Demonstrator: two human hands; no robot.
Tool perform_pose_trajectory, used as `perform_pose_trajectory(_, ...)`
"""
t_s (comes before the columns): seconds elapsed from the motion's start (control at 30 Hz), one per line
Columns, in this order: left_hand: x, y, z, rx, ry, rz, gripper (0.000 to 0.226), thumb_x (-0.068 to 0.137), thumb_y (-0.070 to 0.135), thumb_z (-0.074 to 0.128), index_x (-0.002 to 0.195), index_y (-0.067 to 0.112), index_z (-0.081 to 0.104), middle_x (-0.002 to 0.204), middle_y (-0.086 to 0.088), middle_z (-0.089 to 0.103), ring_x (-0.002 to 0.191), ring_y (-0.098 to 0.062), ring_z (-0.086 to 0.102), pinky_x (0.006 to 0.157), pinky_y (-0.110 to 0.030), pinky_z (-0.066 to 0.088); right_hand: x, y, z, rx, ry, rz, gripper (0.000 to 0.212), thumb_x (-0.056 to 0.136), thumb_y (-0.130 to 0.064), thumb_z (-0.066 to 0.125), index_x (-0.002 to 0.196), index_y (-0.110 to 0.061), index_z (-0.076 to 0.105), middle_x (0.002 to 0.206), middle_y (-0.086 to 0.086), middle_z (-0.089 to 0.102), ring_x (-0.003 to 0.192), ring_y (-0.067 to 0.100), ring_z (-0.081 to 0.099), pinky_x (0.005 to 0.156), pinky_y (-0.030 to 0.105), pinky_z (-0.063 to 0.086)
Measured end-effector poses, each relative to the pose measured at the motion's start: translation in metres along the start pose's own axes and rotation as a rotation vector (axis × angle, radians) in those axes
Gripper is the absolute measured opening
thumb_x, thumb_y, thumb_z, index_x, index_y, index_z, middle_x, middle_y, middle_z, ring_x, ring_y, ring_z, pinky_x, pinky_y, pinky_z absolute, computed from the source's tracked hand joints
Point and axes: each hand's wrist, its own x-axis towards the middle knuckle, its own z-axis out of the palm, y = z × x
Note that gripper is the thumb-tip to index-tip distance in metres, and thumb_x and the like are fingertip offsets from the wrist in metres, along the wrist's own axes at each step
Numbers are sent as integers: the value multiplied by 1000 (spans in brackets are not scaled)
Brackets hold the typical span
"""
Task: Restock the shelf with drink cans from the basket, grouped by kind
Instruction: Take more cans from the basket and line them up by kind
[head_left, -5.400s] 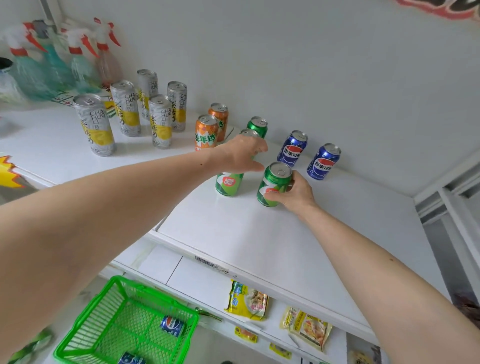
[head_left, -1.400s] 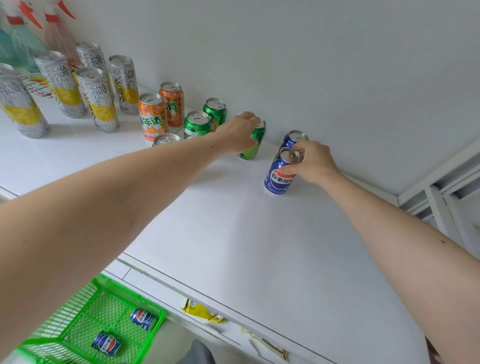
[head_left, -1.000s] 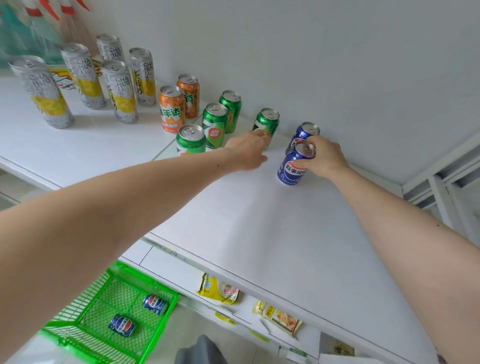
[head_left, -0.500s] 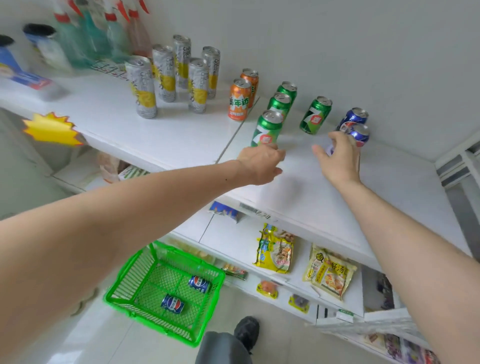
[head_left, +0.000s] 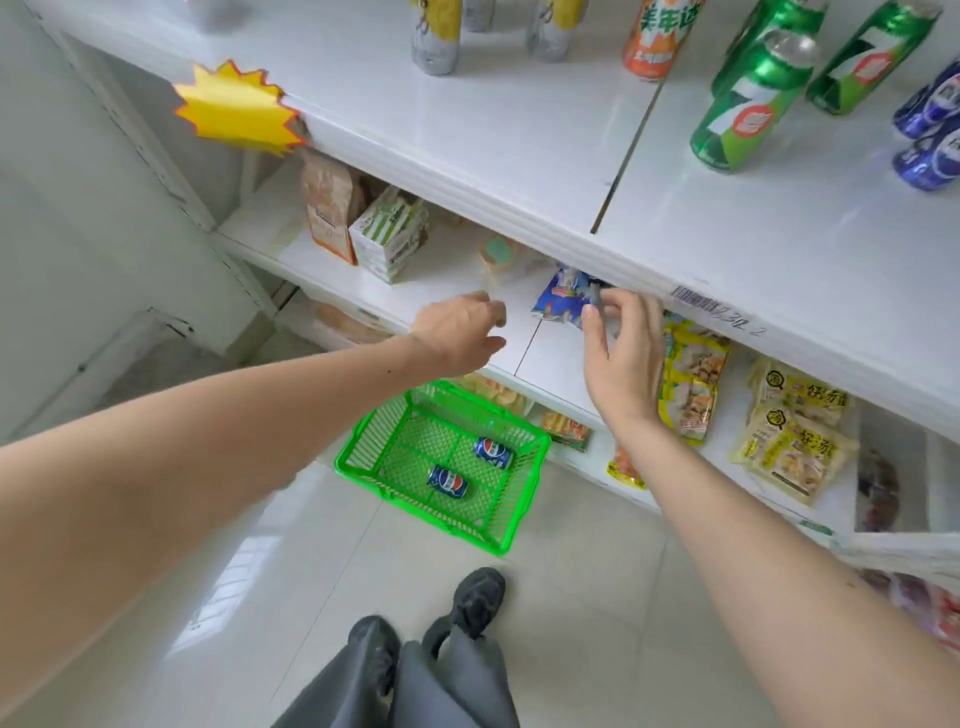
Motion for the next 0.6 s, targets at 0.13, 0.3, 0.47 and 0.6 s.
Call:
perform_pose_trajectory(0.13,-1,-49,61,-56,-86,-126,32,94,37,52,122,21,55,124,-1,54,112,-25,57,78,-35,45,-34,37,60,-7,-173,62,22,95,-23,59,114,-12,60,113,6,55,102,23,59,80,42,50)
perform_pose_trajectory(0.3,-1,-111,153,-91,-195,-278,34,94,40,52,122,21,55,122,-1,54,115,-24,56,82,-38,49,-84,94,133,-140,-480,62,24,94,-26,62,113,-11,60,112,8,56,98,27,63,78,37,49)
perform_pose_trajectory(0.47,5,-167,252,-154,-278,-393,36,95,42,51,122,18,54,120,-2,56,112,-24,57,84,-36,51,-133,153,208,-277,-737,171,33,96,-35,59,121,-15,54,119,4,54,104,23,61,79,38,52)
perform_pose_trajectory(0.6,19,-210,342,-166,-357,-421,40,96,43,48,128,18,51,125,-4,54,116,-25,56,90,-42,51,-172,207,284,-322,-873,330,38,95,-36,60,124,-13,54,123,6,55,108,26,59,86,38,49)
